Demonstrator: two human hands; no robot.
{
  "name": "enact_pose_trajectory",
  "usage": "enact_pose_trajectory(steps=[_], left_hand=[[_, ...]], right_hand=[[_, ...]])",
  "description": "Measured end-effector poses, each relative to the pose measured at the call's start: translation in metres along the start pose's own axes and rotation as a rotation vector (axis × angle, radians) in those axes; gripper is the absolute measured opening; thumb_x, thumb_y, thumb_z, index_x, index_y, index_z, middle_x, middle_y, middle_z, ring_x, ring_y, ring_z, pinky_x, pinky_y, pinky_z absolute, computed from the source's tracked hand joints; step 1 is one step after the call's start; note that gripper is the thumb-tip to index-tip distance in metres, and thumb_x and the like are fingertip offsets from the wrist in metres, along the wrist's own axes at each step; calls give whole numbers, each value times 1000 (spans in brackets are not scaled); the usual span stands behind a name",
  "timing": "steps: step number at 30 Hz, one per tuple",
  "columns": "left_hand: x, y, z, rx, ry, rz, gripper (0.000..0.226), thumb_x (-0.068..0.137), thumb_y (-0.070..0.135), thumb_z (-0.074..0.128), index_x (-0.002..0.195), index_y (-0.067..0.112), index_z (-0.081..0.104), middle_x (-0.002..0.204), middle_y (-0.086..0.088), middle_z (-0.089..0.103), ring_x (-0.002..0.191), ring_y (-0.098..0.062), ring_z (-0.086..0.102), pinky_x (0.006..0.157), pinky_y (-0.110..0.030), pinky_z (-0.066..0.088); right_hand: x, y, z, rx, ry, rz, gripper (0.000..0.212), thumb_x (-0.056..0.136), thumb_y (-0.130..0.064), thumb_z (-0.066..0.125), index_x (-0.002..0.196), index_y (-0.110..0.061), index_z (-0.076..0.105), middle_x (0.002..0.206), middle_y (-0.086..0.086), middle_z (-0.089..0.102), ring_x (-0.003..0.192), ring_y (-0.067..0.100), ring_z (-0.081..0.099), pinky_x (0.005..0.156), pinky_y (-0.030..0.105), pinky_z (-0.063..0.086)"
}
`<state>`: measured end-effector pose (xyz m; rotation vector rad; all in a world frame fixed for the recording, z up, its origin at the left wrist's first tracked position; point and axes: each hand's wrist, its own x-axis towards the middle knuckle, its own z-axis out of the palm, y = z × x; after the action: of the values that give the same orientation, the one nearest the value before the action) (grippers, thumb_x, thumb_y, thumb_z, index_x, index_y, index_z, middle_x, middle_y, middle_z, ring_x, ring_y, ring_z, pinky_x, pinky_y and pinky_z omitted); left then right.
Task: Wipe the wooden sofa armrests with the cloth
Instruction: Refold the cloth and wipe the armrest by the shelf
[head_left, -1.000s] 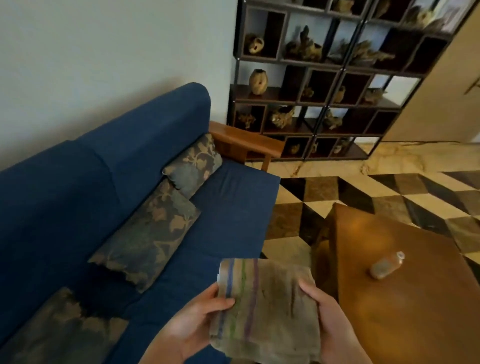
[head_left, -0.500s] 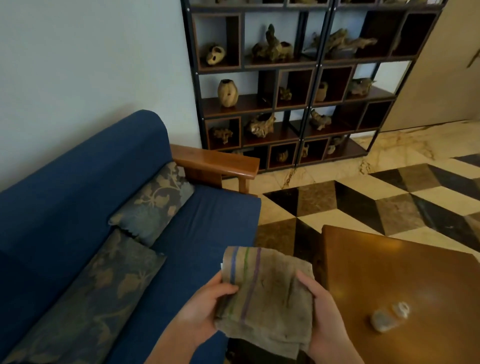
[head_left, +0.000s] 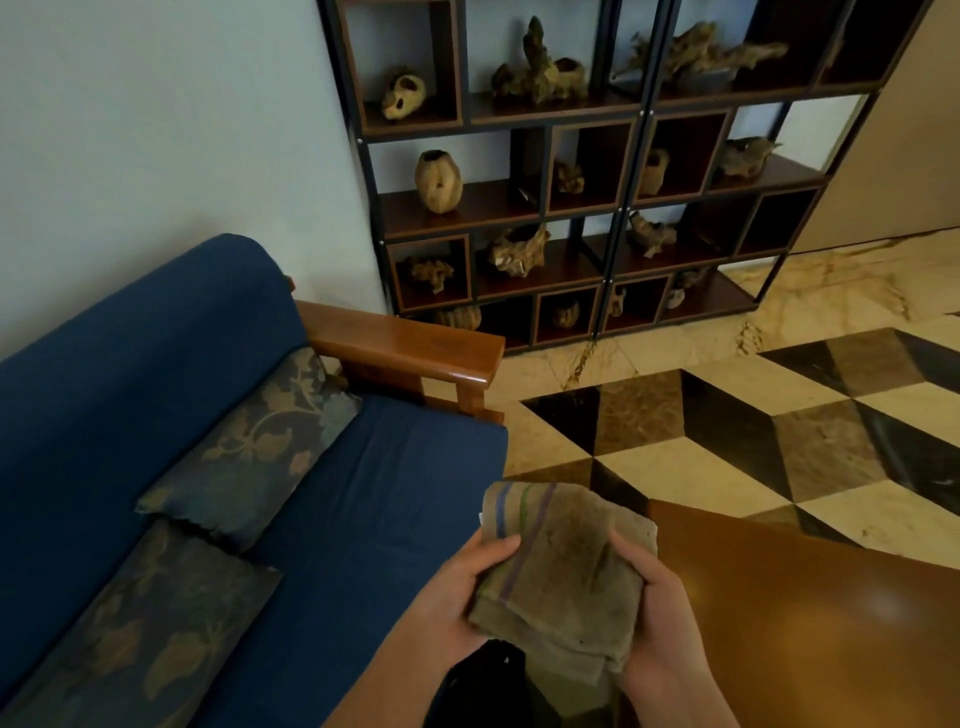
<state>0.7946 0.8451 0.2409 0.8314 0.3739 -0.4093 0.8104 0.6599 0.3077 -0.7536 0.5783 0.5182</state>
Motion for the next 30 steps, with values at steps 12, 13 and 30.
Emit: enact_pose_trajectory(steps=[12,13,30], left_hand=[[245,117,-8,384,172,-30,59,75,11,84,130,19,65,119,-9,76,113,-30,71,105,-54,52],[258,123,-9,407,209,-45,60,71,18,86,129,21,66,119,-6,76,113,-29,71,105,-53,52],[436,165,-5,215,843,-194,46,98,36,63,135,26,38,115,2,61,94,-15,62,65,-22,55]], right_hand=[[212,-126,78,-71,193,180,18,100,-22,56,110,-9,63,89,32,76,103,53,66,70,58,59],[229,-132,82,-75,202,198,17,100,-24,56,108,-10,62,86,31,76,99,54,67,65,59,60],[490,-216,143,-224,155,407,28,105,-22,47,125,-10,62,125,26,63,107,43,61,86,55,48]])
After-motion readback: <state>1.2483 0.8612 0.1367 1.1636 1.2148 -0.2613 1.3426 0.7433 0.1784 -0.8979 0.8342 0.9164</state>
